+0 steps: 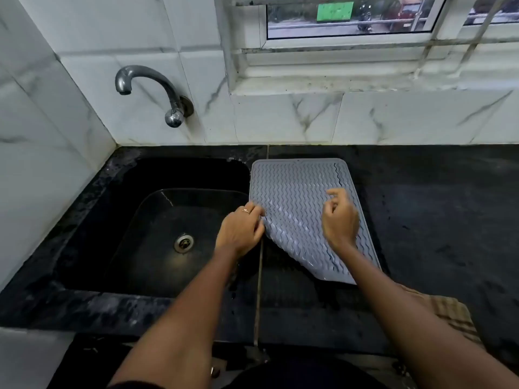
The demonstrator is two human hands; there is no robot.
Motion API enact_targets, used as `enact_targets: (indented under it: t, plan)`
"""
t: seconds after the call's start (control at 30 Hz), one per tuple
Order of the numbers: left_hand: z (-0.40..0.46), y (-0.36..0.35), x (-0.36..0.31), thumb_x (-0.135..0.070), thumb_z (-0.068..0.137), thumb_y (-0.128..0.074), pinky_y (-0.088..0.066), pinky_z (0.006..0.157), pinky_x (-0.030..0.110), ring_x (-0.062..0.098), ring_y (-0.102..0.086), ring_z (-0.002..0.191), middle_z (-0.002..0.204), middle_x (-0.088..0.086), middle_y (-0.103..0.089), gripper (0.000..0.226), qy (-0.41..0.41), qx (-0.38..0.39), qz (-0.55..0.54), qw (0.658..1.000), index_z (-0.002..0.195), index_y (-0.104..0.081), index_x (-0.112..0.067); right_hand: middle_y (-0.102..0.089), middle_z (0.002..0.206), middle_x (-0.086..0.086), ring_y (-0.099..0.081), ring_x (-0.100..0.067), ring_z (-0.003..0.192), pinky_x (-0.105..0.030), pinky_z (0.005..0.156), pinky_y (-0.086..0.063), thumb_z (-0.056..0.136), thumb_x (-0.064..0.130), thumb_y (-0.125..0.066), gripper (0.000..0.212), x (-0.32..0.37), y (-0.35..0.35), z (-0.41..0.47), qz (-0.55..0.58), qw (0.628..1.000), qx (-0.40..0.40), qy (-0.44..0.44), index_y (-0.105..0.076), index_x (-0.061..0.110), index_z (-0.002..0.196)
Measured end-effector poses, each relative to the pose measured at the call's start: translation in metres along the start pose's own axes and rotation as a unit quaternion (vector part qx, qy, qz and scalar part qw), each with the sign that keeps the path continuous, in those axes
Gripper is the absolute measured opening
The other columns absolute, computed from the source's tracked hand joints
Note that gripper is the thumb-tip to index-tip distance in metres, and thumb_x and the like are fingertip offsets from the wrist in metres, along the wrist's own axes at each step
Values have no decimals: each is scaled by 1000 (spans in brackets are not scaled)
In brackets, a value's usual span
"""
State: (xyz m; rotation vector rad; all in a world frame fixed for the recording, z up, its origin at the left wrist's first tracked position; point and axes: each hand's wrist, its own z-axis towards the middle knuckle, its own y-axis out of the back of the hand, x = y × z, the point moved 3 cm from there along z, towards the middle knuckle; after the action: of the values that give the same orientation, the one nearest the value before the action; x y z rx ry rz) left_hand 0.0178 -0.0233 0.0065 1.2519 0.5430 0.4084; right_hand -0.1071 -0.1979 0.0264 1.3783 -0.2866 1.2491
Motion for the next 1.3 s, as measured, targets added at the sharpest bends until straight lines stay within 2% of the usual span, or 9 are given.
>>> enact_targets:
  t: [0.13, 0.3, 0.53, 0.83, 0.97, 1.07, 1.13, 1.2, 1.3]
  plan:
    - [-1, -7, 7, -37, 94, -39, -43, 62, 33, 21, -62, 86, 95, -1, -64, 28, -68, 74, 54, 994, 97, -59, -18, -63, 73, -5, -55, -17, 60, -33, 56, -49, 92, 13, -51, 11, 5, -2, 3, -15, 986, 162, -29, -63, 13, 91]
    - [-1, -20, -2, -38, 89, -45, -43, 73, 32, 19, -58, 97, 106, -1, -62, 30, -109, 72, 53, 990, 103, -60, -17, -66, 75, -5, -58, -13, 61, -28, 62, -51, 91, 13, -58, 13, 24, -34, -31, -46, 872, 487, -8, -67, 13, 81]
    - [-3, -26, -8, -35, 81, -55, -45, 91, 34, 20, -52, 118, 133, -1, -51, 50, -102, 50, 61, 992, 128, -49, -19, -56, 117, -1, -53, -24, 108, -36, 85, -41, 85, 24, -61, 28, 17, -39, -35, -250, 910, 283, 173, -59, 19, 112]
    - [30, -26, -41, -31, 90, -56, -16, 118, 36, 18, -18, 147, 160, -6, -18, 73, -103, 75, 116, 985, 151, -17, -26, -28, 145, -5, -36, -25, 125, -41, 96, -31, 74, 15, -68, 84, -2, -32, -30, -387, 873, 217, 203, -22, 17, 143]
    - [42, -10, -51, -20, 94, -41, -21, 111, 32, 16, -40, 134, 140, -7, -52, 42, -127, 17, 39, 991, 134, -52, -26, -47, 138, -5, -52, -25, 119, -40, 95, -42, 88, 22, -58, 54, -7, -17, -17, -202, 952, 212, 90, -40, 15, 139]
    - [47, 13, -49, -23, 85, -38, -35, 96, 32, 15, -61, 102, 104, -7, -72, 38, -68, -43, -59, 995, 100, -72, -25, -62, 118, -4, -58, -23, 106, -36, 88, -47, 95, 28, -51, 32, -4, -11, -10, -48, 962, 268, 8, -59, 18, 124]
    - [49, 29, -44, -23, 80, -38, -45, 83, 35, 19, -64, 85, 90, -3, -74, 37, 7, -84, -168, 982, 84, -75, -19, -65, 96, 4, -58, -16, 92, -26, 74, -45, 96, 30, -50, 19, 0, -10, -12, 82, 939, 323, -85, -67, 25, 102]
    - [52, 40, -40, -25, 80, -41, -46, 80, 36, 20, -61, 86, 89, -4, -74, 34, 49, -100, -202, 973, 80, -74, -18, -64, 107, 4, -57, -16, 103, -27, 83, -44, 93, 44, -49, 34, 4, -13, -18, 176, 887, 382, -192, -65, 21, 113]
    - [52, 44, -34, -31, 87, -50, -40, 90, 35, 16, -55, 97, 98, -10, -73, 25, 73, -62, -180, 979, 86, -74, -24, -64, 117, 1, -61, -16, 105, -36, 91, -47, 89, 64, -37, 57, 8, -19, -30, 165, 849, 463, -194, -61, 23, 120]
